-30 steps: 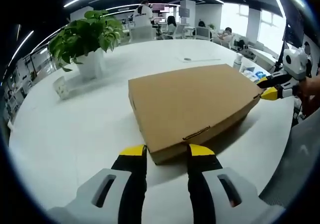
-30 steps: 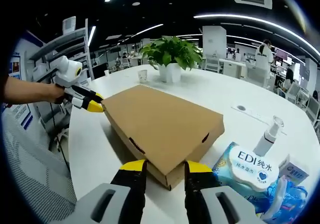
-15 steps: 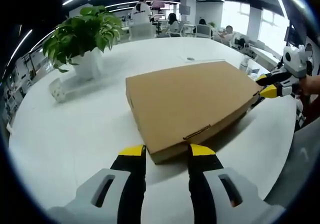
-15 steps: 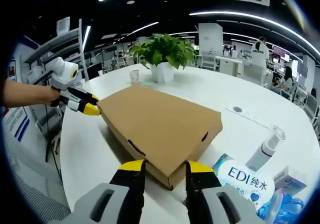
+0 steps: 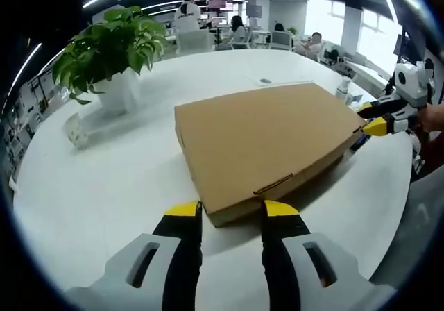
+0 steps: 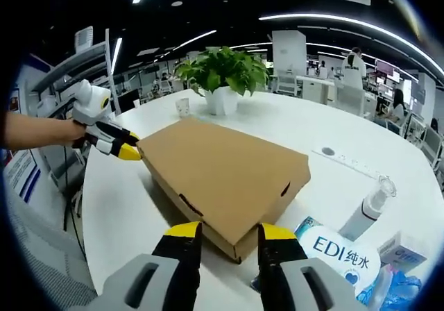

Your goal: Operate the shoe box by opening the lid, removing the specified soft item, and placing it in the target area until the item is outside and the box remains undamaged.

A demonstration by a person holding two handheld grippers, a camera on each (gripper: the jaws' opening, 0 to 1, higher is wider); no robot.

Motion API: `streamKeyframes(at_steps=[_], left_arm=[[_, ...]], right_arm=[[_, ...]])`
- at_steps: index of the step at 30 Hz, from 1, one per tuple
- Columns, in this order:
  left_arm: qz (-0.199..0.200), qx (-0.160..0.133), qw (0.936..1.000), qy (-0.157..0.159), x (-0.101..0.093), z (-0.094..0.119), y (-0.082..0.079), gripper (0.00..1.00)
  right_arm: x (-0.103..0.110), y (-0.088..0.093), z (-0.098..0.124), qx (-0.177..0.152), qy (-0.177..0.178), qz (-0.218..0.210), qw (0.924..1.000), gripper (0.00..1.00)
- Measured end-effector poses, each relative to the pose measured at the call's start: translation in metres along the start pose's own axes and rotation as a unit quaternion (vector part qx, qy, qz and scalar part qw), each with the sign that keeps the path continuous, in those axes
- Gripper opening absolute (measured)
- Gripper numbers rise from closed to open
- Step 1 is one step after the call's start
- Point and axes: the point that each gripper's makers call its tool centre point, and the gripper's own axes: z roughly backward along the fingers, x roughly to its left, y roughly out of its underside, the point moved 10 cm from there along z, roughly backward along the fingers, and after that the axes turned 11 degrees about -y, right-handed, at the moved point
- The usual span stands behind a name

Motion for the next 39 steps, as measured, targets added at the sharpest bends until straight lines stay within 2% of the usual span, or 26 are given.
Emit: streamKeyframes(at_steps=[9,14,16,26,33,39], left_arm=[[-0.006,0.002,1.0,-0.008,-0.005,0.007,0.0,0.35],[0.004,-0.006,1.0,-0.007,-0.011,0.021,0.006,0.43],[-0.004,-0.009,0.9999,-0.006,-0.015,0.028,0.01,0.45],[-0.003,-0.034,0.9994,0.009,-0.034,0.062,0.017,0.52],[0.0,-0.061,0.9979,0.018,-0.048,0.09,0.022,0.59],[-0.002,-0.091,0.9955,0.029,-0.061,0.122,0.028,0.69]], right_arm=[[0.001,0.001,0.005,-0.006,0.002,-0.003,1.0,0.27],[0.007,0.001,0.023,-0.008,0.015,0.02,0.9997,0.35],[0.007,0.004,0.033,0.001,0.023,0.03,0.9993,0.36],[0.01,0.019,0.084,0.001,0.047,0.038,0.9982,0.45],[0.01,0.043,0.134,-0.004,0.068,0.025,0.9974,0.53],[0.015,0.061,0.171,-0.009,0.09,0.014,0.9958,0.61]])
